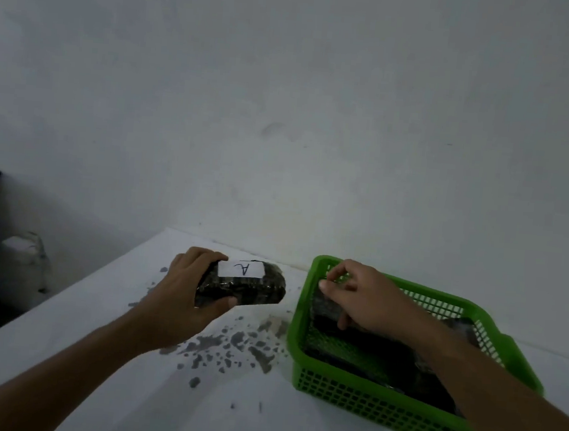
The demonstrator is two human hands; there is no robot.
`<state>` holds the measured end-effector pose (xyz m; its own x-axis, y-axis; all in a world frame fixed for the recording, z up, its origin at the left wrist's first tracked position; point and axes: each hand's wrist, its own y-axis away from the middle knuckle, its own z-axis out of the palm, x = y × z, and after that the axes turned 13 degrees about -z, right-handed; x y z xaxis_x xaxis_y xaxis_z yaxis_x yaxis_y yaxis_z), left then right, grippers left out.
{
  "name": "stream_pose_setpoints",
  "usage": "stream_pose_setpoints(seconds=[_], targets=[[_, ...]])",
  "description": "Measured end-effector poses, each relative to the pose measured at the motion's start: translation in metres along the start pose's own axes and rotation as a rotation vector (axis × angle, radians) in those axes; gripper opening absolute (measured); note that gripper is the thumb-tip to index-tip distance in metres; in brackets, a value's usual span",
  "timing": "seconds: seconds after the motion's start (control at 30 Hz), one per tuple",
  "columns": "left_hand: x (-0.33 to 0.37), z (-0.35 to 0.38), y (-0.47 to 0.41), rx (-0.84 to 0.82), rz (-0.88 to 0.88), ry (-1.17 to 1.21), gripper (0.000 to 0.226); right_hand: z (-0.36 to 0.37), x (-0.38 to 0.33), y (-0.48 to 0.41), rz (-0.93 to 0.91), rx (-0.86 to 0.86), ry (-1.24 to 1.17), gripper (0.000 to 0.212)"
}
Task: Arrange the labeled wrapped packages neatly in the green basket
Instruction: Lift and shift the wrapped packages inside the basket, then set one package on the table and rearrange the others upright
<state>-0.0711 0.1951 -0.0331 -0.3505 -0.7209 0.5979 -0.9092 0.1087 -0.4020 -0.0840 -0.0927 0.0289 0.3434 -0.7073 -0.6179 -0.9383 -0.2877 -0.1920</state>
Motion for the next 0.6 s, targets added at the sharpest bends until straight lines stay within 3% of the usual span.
stream_pose_setpoints(seconds=[0.2, 0.3, 0.4, 0.6], targets=[[-0.048, 0.007, 0.026, -0.094, -0.189, -0.112, 0.063, 0.002, 0.02, 0.004, 0.059, -0.227, 0.174, 0.008], [-0.059, 0.013, 0.032, -0.191, -0.209, -0.148, 0.062, -0.001, 0.025, 0.006, 0.05, -0.456, 0.394, 0.024], [-0.061, 0.018, 0.032, -0.29, -0.233, -0.164, 0.064, -0.001, 0.028, 0.009, 0.076, -0.633, 0.465, 0.044], [-0.042, 0.018, 0.021, -0.367, -0.214, -0.174, 0.064, 0.003, 0.035, 0.013, 0.074, -0.72, 0.517, 0.04]])
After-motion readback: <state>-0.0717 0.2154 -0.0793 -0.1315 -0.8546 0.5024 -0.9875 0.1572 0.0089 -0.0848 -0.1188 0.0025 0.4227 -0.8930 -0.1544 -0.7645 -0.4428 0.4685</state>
